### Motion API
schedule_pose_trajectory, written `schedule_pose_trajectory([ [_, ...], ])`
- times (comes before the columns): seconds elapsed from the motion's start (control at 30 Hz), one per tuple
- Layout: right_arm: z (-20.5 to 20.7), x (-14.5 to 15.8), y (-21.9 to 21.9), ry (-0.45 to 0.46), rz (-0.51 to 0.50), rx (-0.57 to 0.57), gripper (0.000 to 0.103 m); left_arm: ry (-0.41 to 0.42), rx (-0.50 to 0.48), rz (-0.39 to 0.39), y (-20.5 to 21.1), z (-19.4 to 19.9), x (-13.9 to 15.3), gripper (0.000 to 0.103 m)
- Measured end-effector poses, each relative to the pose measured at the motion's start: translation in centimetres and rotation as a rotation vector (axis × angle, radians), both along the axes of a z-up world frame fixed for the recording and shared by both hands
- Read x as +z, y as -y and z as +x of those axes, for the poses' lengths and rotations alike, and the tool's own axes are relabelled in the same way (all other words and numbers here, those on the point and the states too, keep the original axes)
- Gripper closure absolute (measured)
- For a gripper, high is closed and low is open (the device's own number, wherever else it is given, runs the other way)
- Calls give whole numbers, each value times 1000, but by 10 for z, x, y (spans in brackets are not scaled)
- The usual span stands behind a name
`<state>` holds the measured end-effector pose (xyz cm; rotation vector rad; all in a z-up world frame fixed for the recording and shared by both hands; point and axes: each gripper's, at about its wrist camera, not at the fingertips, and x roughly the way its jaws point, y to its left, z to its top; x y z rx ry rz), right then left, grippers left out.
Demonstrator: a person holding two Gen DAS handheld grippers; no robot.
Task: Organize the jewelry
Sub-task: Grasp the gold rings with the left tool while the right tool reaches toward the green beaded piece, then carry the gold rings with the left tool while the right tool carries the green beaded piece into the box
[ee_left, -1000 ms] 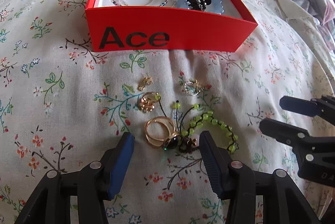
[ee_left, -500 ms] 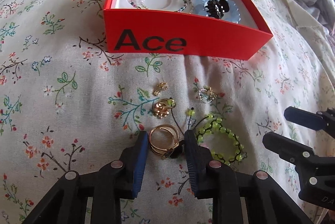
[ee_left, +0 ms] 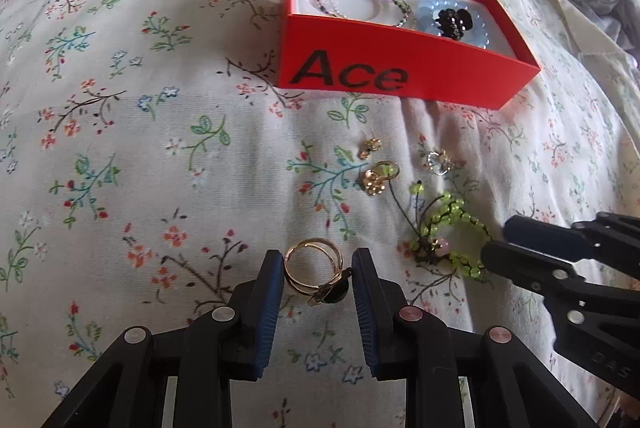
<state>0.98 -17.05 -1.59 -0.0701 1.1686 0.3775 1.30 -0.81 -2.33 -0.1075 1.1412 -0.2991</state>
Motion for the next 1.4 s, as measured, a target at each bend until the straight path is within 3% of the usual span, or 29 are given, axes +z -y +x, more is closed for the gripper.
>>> schedule_pose_trajectory([
  [0.4,0,-16,-21,60,-137,41,94,-6,4,38,-12,-9,-6,74],
  [0.57,-1,-11,-21,59,-120,33,95,1,-3,43,-10,-11,-4,74],
  [1.0,-12,36,-1,125,-62,-16,95,35,-14,25,1,-8,14,74],
  [1.4,-17,81,20,198,-6,-88,95,104,-9,-24,9,-3,49,74],
])
